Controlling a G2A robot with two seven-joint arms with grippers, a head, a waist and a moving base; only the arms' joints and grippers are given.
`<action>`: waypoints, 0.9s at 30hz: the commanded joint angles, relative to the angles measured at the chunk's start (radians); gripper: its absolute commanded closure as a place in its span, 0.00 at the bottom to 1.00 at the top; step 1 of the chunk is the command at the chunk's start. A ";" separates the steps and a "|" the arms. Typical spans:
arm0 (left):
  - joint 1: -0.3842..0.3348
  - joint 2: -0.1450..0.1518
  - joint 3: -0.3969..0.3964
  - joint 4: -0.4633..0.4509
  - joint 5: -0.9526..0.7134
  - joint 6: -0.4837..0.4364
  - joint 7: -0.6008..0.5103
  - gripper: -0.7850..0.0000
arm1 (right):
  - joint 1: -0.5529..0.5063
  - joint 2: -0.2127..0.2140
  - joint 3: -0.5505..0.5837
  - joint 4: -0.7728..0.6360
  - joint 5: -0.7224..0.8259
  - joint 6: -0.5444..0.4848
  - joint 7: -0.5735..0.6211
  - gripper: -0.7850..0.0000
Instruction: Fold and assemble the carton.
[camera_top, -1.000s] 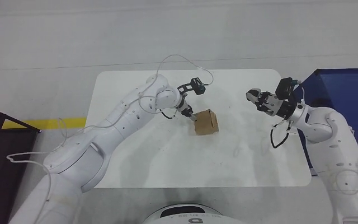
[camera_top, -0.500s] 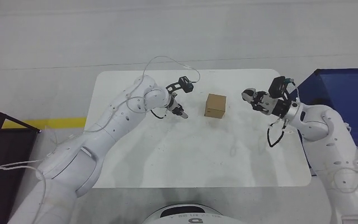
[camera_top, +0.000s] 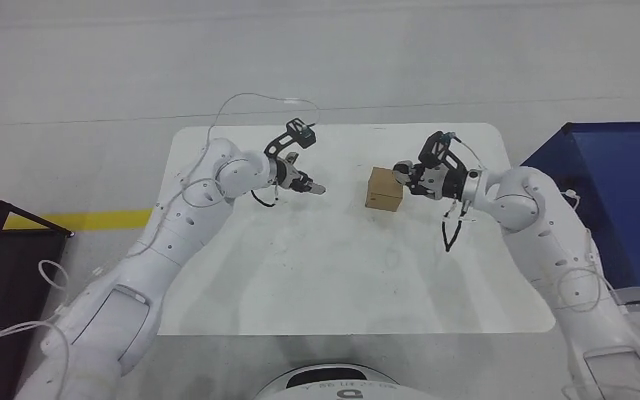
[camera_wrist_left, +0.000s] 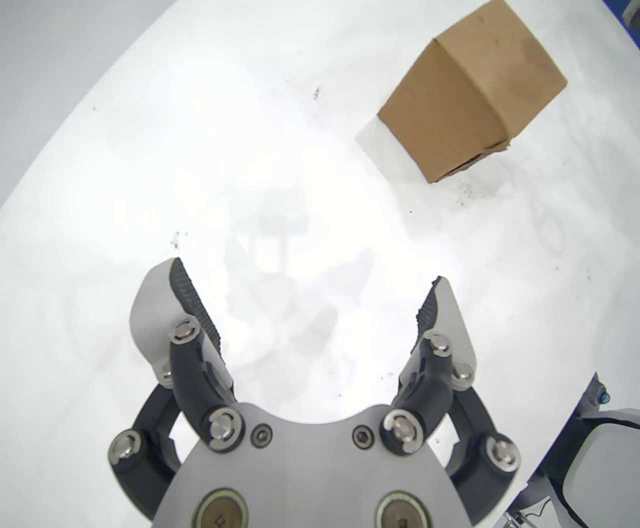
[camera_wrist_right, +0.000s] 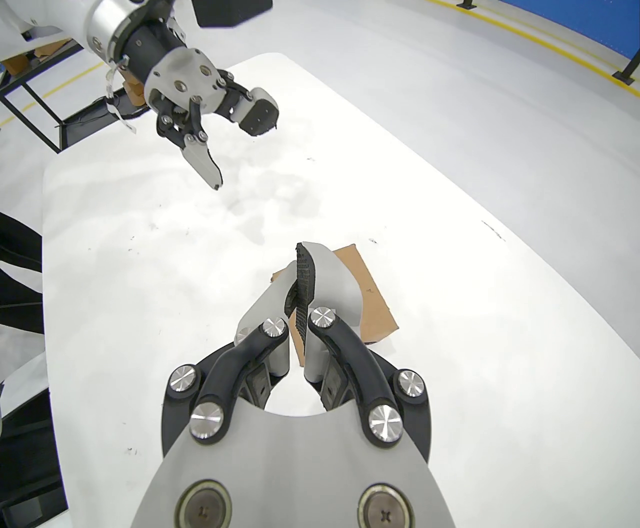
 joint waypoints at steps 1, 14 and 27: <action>0.033 0.016 -0.036 -0.033 0.003 -0.001 -0.002 0.00 | 0.021 -0.004 -0.015 0.024 0.003 0.003 0.007 1.00; 0.105 0.045 -0.100 -0.121 0.013 0.006 -0.029 0.00 | 0.133 -0.030 -0.107 0.190 0.050 0.036 0.069 1.00; 0.105 0.045 -0.100 -0.121 0.013 0.006 -0.029 0.00 | 0.158 -0.034 -0.118 0.279 0.058 0.040 0.063 1.00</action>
